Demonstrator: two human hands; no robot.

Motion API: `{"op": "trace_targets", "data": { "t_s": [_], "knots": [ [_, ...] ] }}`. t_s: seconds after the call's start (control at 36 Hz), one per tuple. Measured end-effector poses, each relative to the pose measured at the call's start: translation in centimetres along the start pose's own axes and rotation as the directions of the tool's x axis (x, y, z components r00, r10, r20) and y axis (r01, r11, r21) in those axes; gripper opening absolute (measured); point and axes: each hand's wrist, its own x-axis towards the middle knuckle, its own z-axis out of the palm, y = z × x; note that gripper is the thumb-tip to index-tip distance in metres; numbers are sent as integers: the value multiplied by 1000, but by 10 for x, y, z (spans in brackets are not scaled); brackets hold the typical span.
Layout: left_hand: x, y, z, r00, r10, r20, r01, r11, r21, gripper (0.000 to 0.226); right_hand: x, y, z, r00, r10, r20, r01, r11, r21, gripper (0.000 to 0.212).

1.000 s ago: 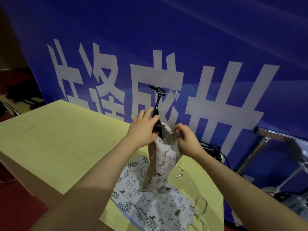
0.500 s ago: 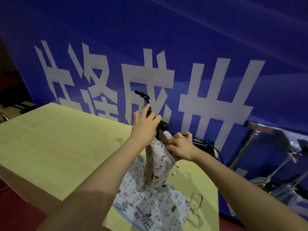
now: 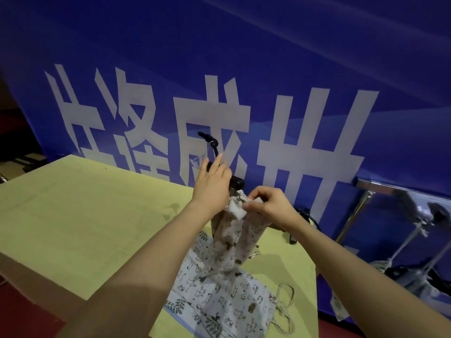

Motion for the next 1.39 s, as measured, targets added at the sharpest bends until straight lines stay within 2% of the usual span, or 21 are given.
{"op": "trace_targets", "data": {
  "t_s": [0.11, 0.19, 0.25, 0.33, 0.39, 0.44, 0.56, 0.64, 0.69, 0.83, 0.92, 1.03, 1.14, 1.25, 1.39],
  "knots": [
    [-2, -3, 2, 999, 36, 16, -34, 994, -105, 59, -1, 3, -5, 996, 46, -70, -44, 998, 41, 11],
    [-3, -4, 6, 1000, 17, 14, -14, 982, -188, 61, 0, 3, -11, 995, 28, -100, -31, 999, -30, 8],
    [-2, -4, 4, 999, 0, 48, 10, 979, -204, 63, 1, 2, -14, 997, 13, -82, -25, 990, -141, 8],
    [1, 0, -3, 995, -28, 91, 48, 971, -232, 40, 3, -3, -16, 1000, 1, -21, -8, 939, -345, 11],
    [1, 2, -5, 997, -23, 75, 42, 963, -266, 19, 4, -7, -15, 1000, 2, 6, 1, 917, -398, 13],
    [0, 5, -5, 999, 5, 51, 9, 962, -273, 13, 5, -10, -15, 1000, -10, 10, 13, 924, -383, 13],
    [-1, 9, -6, 997, 59, 57, -41, 958, -282, 28, 5, -9, -14, 996, -34, -80, 13, 968, -250, 3],
    [-2, 9, -8, 996, 88, 34, -77, 968, -238, 20, 4, -7, -13, 988, -28, -149, 10, 992, -124, 6],
    [-4, 11, -7, 997, 69, 17, -61, 958, -281, 16, 4, -6, -12, 980, -36, -197, 21, 997, -80, 8],
    [-8, 16, -3, 999, 43, 12, -35, 914, -404, 24, 10, -9, -7, 913, -84, -399, 71, 996, -49, 22],
    [-7, 18, -2, 998, 56, 9, -48, 916, -397, 19, 16, -14, -9, 876, -76, -477, 93, 996, 11, 15],
    [-6, 18, -2, 998, 63, -21, -66, 938, -340, 14, 26, -22, -12, 833, -16, -553, 96, 989, 117, 25],
    [-4, 20, -13, 994, 100, 50, -80, 947, -312, 43, 31, -31, -16, 847, -47, -529, 53, 999, -4, 23],
    [-3, 25, -38, 984, 64, 165, -4, 940, -341, 58, 31, -36, -16, 875, -86, -477, 29, 992, -125, 24],
    [2, 30, -50, 957, 72, 281, 17, 952, -304, 52, 29, -43, -20, 843, -161, -513, 49, 973, -224, 23]
  ]
}}
